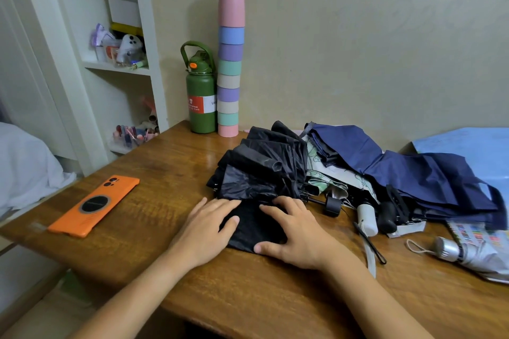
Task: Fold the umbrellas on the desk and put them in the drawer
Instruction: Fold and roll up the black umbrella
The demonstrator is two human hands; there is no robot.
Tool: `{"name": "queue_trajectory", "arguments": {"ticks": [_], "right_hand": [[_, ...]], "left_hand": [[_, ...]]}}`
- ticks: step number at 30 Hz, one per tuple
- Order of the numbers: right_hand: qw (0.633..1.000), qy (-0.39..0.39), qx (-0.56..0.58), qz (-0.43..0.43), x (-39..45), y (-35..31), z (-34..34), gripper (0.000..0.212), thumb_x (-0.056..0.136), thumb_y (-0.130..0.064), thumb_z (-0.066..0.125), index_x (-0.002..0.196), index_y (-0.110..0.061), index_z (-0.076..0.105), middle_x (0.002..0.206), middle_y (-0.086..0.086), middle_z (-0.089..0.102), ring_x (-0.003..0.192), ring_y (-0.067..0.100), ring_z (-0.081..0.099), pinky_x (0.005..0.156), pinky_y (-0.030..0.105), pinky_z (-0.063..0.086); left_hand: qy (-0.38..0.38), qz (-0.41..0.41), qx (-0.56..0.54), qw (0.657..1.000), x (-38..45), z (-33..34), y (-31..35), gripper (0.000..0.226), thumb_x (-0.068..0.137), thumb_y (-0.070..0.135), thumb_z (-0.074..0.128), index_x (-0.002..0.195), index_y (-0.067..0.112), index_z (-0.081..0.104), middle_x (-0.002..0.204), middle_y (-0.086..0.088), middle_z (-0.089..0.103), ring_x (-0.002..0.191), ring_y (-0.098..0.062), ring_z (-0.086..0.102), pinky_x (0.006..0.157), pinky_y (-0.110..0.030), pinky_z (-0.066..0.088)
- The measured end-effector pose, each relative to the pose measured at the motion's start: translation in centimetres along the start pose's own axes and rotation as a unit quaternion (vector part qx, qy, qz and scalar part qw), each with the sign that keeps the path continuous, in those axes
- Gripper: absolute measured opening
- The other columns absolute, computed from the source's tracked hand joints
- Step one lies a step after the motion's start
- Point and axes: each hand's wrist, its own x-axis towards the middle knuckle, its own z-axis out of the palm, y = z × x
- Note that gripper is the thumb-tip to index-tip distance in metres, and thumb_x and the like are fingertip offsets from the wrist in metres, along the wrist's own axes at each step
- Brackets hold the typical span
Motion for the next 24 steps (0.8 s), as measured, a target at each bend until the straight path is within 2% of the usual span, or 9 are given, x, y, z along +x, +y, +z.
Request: {"name": "queue_trajectory", "arguments": {"ticks": [2,5,11,14,16,18,21,23,24], "right_hand": [[1.0,0.02,0.0,0.0,-0.1,-0.1,-0.1,0.112,0.067,-0.098,0.026,0.158,-0.032,0.031,0.157,-0.002,0.027,0.146,0.018,0.021,0.12,0.039,0.027],[0.999,0.038,0.001,0.009,-0.1,-0.3,-0.1,0.11,0.069,-0.097,0.023,0.158,-0.031,0.032,0.156,-0.002,0.029,0.145,0.018,0.023,0.12,0.037,0.027],[0.997,-0.067,0.006,0.038,-0.1,-0.3,0.1,0.127,0.057,-0.102,0.008,0.163,-0.034,0.015,0.169,0.0,0.004,0.156,0.019,-0.001,0.128,0.04,0.011],[0.995,-0.094,0.01,0.042,-0.1,-0.4,-0.7,0.111,0.071,-0.094,0.029,0.163,-0.034,0.012,0.17,-0.002,0.003,0.157,0.018,-0.001,0.127,0.037,0.01],[0.996,-0.086,0.003,0.026,-0.2,-0.3,-0.9,0.108,0.074,-0.093,0.034,0.163,-0.033,0.016,0.167,-0.003,0.012,0.155,0.019,0.007,0.126,0.036,0.015],[0.999,-0.049,-0.008,0.014,-0.2,-0.1,-1.1,0.104,0.073,-0.095,0.036,0.157,-0.032,0.032,0.156,-0.003,0.032,0.147,0.018,0.026,0.12,0.035,0.03],[0.998,0.06,0.005,0.014,-0.2,0.3,-1.3,0.062,0.085,-0.074,0.06,0.124,-0.026,0.058,0.118,-0.011,0.052,0.115,0.014,0.052,0.094,0.03,0.047],[0.984,0.169,0.05,0.013,-0.2,0.6,-1.4,0.045,0.082,-0.066,0.068,0.102,-0.029,0.052,0.1,-0.015,0.052,0.093,0.011,0.054,0.079,0.034,0.051],[0.973,0.22,0.074,0.012,-0.2,0.7,-1.4,0.045,0.081,-0.06,0.073,0.099,-0.029,0.047,0.096,-0.015,0.049,0.088,0.01,0.05,0.075,0.033,0.05]], "left_hand": [[-0.038,-0.003,0.049,0.998,-0.1,-0.1,0.4,0.052,0.109,0.044,0.036,0.16,0.035,0.03,0.161,0.017,0.035,0.151,-0.004,0.023,0.125,-0.028,-0.005],[-0.083,-0.016,0.098,0.992,-0.2,-0.3,1.0,0.057,0.109,0.05,0.028,0.163,0.037,0.017,0.167,0.014,0.025,0.156,-0.009,0.013,0.127,-0.036,-0.01],[-0.129,-0.023,0.149,0.98,-0.1,-0.3,1.1,0.073,0.1,0.071,0.016,0.164,0.036,0.009,0.168,0.011,0.022,0.158,-0.017,0.003,0.128,-0.048,-0.006],[-0.123,-0.018,0.146,0.981,-0.1,-0.3,1.0,0.082,0.09,0.075,0.009,0.163,0.038,0.012,0.168,0.013,0.024,0.159,-0.016,-0.002,0.128,-0.049,-0.007],[-0.127,-0.022,0.144,0.981,-0.1,-0.4,1.0,0.075,0.096,0.071,0.016,0.163,0.038,0.014,0.17,0.011,0.019,0.159,-0.016,-0.006,0.127,-0.049,-0.008],[-0.125,-0.015,0.143,0.982,-0.1,-0.3,1.1,0.072,0.097,0.07,0.019,0.162,0.04,0.017,0.172,0.01,0.012,0.158,-0.014,-0.01,0.127,-0.049,-0.008],[-0.137,-0.006,0.133,0.981,-0.2,-0.3,0.9,0.068,0.096,0.07,0.017,0.161,0.047,0.013,0.172,0.012,0.004,0.157,-0.011,-0.015,0.127,-0.049,-0.009],[-0.141,-0.008,0.138,0.98,-0.1,-0.2,0.6,0.073,0.093,0.073,0.012,0.161,0.048,0.008,0.171,0.012,0.009,0.158,-0.011,-0.011,0.127,-0.049,-0.009],[-0.14,-0.012,0.144,0.98,-0.1,-0.2,0.7,0.075,0.092,0.074,0.01,0.162,0.046,0.008,0.17,0.012,0.016,0.158,-0.012,-0.007,0.127,-0.048,-0.008]]}}
